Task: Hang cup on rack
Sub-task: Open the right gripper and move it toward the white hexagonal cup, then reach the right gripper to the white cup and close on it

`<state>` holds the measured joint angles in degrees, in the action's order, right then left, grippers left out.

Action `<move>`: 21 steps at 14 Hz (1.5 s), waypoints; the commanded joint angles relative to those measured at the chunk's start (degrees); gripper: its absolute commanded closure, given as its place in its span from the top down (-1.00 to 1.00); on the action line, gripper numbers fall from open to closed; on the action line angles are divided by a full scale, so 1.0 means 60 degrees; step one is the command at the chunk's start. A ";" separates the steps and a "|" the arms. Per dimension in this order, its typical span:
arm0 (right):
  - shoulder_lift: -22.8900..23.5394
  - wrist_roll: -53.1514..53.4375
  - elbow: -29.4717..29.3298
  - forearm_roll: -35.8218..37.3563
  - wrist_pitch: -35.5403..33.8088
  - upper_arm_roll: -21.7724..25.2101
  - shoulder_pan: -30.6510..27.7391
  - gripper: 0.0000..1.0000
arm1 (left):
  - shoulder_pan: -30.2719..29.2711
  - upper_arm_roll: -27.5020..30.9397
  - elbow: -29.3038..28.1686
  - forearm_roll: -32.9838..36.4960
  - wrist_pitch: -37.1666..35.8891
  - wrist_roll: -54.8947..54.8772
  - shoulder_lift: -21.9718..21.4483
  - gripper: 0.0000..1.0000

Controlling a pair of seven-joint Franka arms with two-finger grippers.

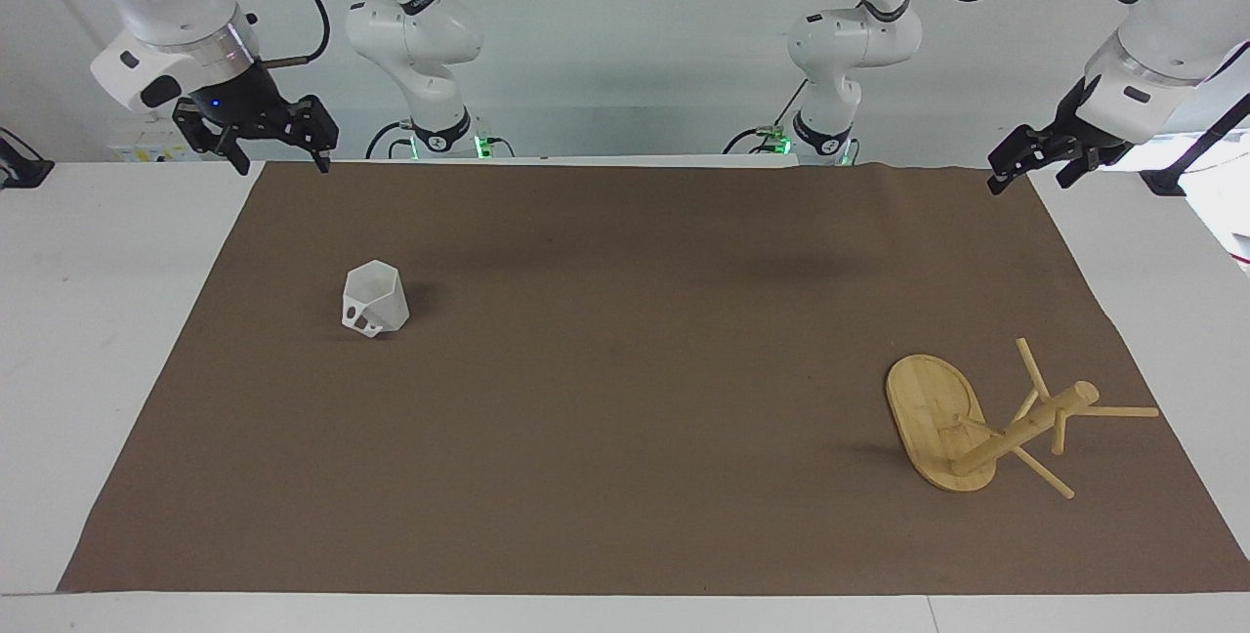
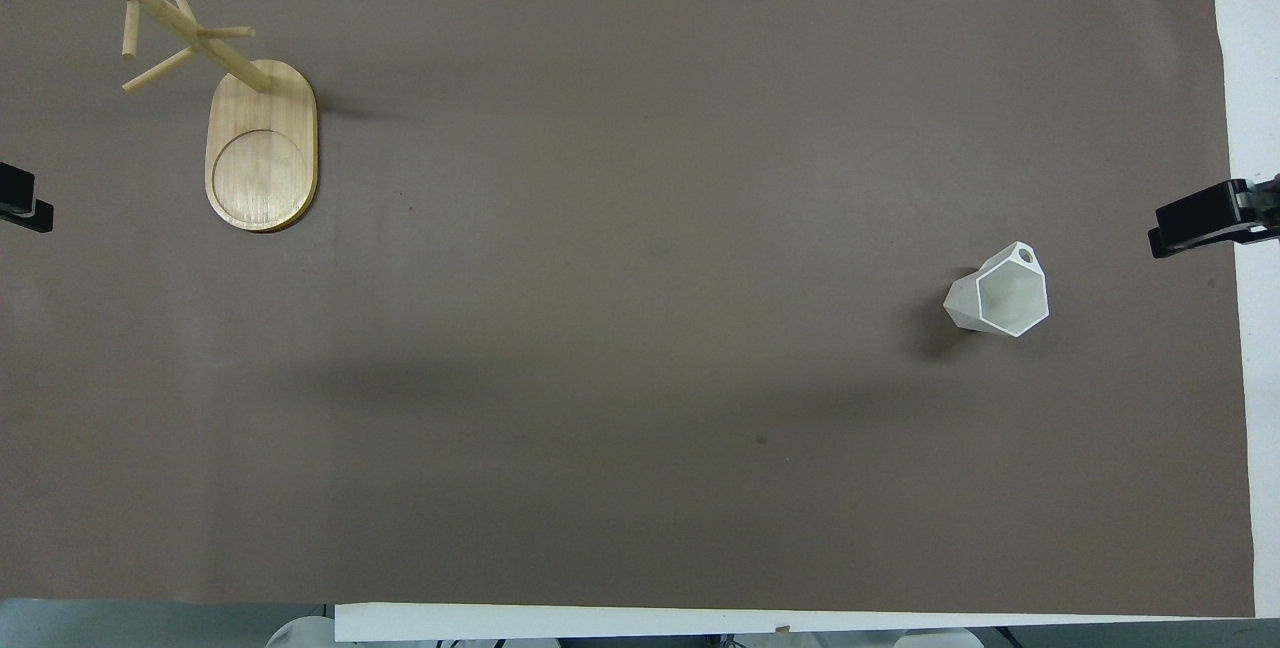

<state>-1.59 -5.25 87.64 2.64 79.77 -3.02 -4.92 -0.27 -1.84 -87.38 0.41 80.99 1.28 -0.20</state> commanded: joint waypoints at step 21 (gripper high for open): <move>0.2624 -1.9239 0.4418 -0.8185 0.1910 0.0020 -0.5609 0.99 | 0.0089 0.0102 -0.0084 0.0078 -0.0109 -0.0023 -0.0084 1.00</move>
<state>17.24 -110.96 108.52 -42.39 92.13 -2.20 -36.35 -0.27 -1.84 -87.38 0.41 80.98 1.28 -0.20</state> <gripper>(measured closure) 0.004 0.000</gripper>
